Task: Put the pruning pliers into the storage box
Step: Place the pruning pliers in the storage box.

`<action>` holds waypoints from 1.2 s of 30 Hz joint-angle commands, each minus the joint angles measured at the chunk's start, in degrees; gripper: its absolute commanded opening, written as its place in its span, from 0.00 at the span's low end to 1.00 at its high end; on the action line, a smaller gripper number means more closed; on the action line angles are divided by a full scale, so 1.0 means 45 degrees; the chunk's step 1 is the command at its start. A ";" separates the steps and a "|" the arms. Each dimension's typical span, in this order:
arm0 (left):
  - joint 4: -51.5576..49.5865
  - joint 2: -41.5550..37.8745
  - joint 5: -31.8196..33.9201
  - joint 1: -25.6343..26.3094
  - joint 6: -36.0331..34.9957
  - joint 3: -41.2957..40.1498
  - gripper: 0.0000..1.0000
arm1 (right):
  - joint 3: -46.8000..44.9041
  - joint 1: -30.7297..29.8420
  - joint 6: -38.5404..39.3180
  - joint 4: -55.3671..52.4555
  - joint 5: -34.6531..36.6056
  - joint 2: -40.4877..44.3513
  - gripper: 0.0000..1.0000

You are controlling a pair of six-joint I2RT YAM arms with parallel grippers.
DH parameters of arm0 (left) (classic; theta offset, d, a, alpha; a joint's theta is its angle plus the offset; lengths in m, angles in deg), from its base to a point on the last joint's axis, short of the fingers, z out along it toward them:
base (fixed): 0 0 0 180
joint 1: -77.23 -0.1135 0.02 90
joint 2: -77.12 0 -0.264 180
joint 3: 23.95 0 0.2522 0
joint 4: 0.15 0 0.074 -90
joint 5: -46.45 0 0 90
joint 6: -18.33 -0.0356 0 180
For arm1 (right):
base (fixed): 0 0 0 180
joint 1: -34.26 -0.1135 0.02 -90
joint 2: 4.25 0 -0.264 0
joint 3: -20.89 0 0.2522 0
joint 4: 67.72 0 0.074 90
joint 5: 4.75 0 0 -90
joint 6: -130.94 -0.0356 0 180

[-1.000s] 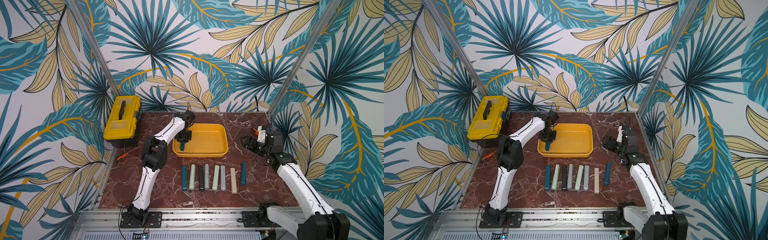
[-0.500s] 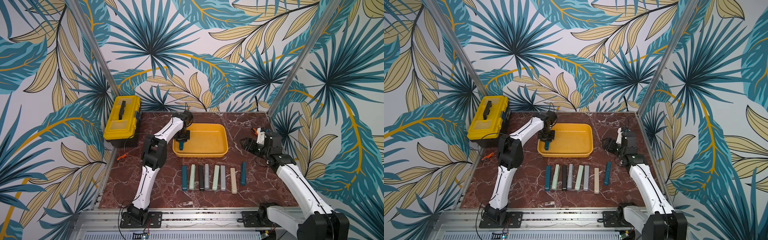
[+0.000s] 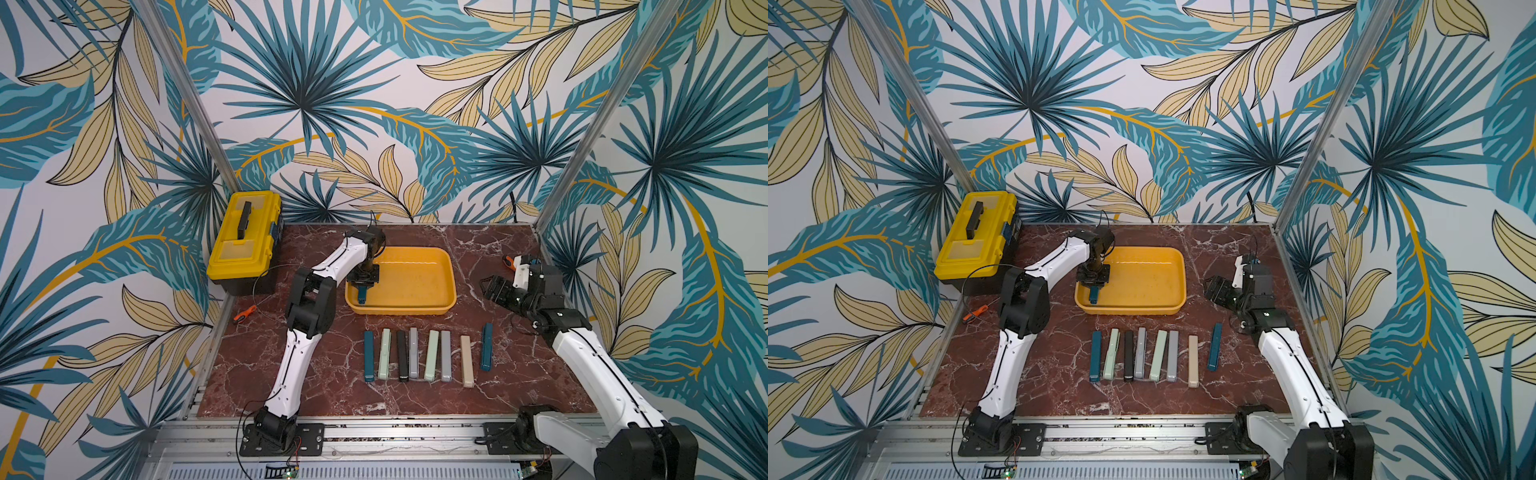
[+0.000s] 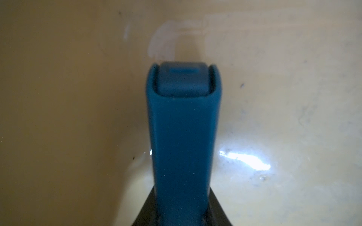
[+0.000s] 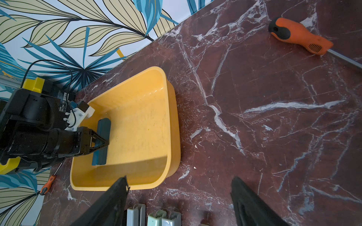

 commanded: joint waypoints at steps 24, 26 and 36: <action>0.1226 -0.1576 0.0647 0.0079 -0.0019 -0.0984 0.58 | -0.0607 -0.0070 0.0130 0.0312 0.0039 -0.0100 0.84; 0.1312 -0.1798 0.0655 0.0128 0.0012 -0.0970 0.58 | -0.0617 -0.0063 0.0150 0.0283 0.0061 -0.0053 0.84; 0.0693 -0.3179 0.0666 0.0439 0.0015 -0.0737 0.59 | -0.0480 -0.0077 0.0119 0.0137 0.0034 0.0094 0.84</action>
